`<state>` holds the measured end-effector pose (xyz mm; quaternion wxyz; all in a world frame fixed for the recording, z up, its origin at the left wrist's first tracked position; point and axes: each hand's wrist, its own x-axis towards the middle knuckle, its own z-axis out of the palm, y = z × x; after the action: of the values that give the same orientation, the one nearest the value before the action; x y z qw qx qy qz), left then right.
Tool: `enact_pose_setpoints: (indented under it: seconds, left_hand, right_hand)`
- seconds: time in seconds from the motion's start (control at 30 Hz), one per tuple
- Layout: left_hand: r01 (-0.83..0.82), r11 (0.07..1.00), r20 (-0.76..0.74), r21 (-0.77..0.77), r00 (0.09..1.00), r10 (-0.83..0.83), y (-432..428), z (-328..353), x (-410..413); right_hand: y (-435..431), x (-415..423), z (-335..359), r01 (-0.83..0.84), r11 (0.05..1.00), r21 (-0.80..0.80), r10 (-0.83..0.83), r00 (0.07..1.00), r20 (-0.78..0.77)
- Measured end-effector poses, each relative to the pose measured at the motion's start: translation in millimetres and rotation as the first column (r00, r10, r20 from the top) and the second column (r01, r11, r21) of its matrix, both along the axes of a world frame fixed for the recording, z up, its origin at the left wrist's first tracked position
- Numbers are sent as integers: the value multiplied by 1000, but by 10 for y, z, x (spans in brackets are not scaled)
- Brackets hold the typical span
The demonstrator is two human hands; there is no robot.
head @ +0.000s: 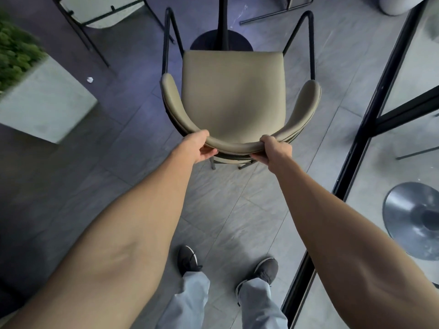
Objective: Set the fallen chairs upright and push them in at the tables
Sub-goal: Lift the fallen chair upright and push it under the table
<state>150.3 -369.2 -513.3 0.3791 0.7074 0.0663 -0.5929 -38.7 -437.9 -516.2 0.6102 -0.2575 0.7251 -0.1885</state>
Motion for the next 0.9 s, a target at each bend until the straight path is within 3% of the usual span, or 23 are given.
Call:
enact_pose_setpoints:
  seconds: [0.53, 0.63, 0.7, 0.73, 0.77, 0.8, 0.83, 0.9]
  left_hand:
    - [35, 999, -1, 38, 999, -35, -737, 54, 375]
    - [24, 999, 62, 30, 998, -26, -724, 36, 425]
    - [99, 992, 190, 73, 975, -111, -661, 56, 436]
    - [217, 964, 316, 156, 913, -257, -607, 85, 438]
    - [340, 902, 456, 268, 780, -429, -541, 94, 446]
    - [414, 827, 579, 379, 591, -561, -479, 110, 462]
    - [451, 773, 666, 446, 409, -624, -429, 142, 464]
    - [519, 711, 768, 474, 151, -622, -365, 227, 432]
  right_hand:
    - [-727, 404, 115, -27, 999, 24, 29, 996, -90]
    - [-730, 412, 122, -41, 999, 6, 42, 995, -89]
    - [-717, 387, 112, -98, 995, -9, 97, 990, -105]
    - [-723, 361, 104, -178, 984, -12, 174, 971, -162]
    - [-735, 323, 106, -324, 946, -12, 309, 913, -265]
    - [-746, 284, 137, -486, 874, 1, 450, 807, -383]
    - [-757, 248, 180, -624, 781, 32, 553, 665, -502]
    - [-803, 190, 304, -791, 599, 126, 605, 344, -718]
